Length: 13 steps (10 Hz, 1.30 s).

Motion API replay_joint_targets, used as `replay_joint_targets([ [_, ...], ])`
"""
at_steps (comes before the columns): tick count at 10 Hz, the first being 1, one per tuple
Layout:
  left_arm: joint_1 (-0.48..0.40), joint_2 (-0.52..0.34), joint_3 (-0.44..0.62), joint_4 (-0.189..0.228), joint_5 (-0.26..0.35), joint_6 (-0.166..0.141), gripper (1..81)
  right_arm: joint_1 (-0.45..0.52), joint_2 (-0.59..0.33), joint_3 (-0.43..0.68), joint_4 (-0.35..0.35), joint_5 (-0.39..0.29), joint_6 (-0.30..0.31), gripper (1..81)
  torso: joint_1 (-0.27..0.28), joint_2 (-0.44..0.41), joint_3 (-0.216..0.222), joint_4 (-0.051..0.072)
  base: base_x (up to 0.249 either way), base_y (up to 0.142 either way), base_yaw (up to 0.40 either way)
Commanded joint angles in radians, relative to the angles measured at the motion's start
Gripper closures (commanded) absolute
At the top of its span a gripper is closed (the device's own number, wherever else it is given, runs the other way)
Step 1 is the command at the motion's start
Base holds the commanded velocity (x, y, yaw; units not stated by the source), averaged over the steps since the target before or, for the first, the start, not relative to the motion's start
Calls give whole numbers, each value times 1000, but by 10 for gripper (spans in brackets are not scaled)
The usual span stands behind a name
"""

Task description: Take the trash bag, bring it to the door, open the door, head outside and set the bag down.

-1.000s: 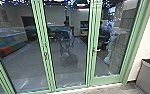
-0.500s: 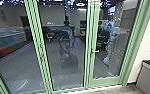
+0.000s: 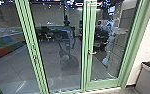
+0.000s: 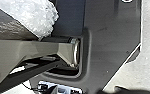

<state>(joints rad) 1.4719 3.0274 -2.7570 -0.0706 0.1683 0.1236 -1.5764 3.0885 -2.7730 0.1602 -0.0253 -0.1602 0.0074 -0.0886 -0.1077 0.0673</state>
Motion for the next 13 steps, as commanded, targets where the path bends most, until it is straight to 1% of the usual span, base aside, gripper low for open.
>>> replay_joint_targets([
  [1,-51,-2,-1,3,73,2,811,38,11,9,-4,-64,-4,10,0,0,0,0,142,-138,0],
  [9,-51,-2,-1,3,73,2,811,38,11,9,-4,-64,-4,10,0,0,0,0,142,-132,0],
  [13,-51,-2,-1,3,73,2,811,38,11,9,-4,-64,-4,10,0,0,0,0,142,-90,0],
])
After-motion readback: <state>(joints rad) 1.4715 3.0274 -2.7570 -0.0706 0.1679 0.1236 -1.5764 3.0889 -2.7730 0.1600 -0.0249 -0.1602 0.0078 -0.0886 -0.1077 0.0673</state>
